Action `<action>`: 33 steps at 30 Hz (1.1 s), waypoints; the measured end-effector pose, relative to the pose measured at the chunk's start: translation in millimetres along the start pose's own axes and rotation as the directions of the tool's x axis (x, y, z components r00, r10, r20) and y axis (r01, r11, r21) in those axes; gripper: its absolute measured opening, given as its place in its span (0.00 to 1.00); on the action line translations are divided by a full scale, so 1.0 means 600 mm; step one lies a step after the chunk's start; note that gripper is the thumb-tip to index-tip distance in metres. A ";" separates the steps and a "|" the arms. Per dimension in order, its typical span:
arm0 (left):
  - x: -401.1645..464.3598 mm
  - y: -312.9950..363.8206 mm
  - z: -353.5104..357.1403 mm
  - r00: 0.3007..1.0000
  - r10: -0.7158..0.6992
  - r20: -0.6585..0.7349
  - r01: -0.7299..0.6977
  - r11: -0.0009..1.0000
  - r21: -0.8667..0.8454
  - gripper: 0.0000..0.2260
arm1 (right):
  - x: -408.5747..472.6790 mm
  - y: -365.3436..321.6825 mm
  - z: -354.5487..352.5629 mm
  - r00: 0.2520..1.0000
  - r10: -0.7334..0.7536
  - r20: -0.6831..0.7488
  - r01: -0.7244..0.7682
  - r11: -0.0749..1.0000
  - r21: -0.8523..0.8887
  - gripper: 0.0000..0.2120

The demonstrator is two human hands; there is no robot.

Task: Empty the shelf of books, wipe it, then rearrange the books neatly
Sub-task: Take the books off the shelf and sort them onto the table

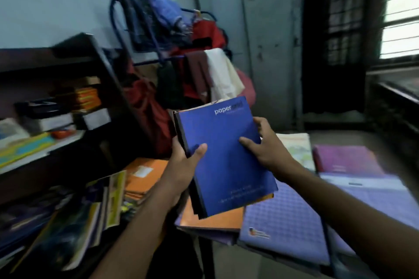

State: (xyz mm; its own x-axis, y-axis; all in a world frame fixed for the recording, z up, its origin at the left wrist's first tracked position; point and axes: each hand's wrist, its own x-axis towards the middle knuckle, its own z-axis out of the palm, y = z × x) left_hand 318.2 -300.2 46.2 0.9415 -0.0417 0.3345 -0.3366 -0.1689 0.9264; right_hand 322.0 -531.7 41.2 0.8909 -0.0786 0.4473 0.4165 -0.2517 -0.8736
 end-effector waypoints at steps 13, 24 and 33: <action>-0.009 -0.093 0.234 0.910 -0.356 0.210 0.352 0.934 0.059 0.21 | -0.127 0.132 -0.235 0.843 0.536 -0.055 -0.534 0.844 0.045 0.07; 0.006 -0.133 0.243 0.945 -0.237 0.226 0.089 0.849 0.520 0.22 | -0.185 0.153 -0.309 0.754 0.613 -0.236 -0.580 0.790 0.197 0.08; -0.007 -0.100 0.239 0.878 -0.335 0.343 0.080 0.808 0.584 0.16 | -0.152 0.091 -0.280 0.872 0.457 -0.178 -0.369 0.851 0.374 0.10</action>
State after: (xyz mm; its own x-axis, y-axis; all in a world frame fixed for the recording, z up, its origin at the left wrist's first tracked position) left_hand 336.9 -431.1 -35.4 0.9452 -0.3176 -0.0757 -0.1863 -0.7151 0.6737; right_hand 232.8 -700.5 -15.2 0.9344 -0.3554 0.0251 0.0933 0.1761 -0.9799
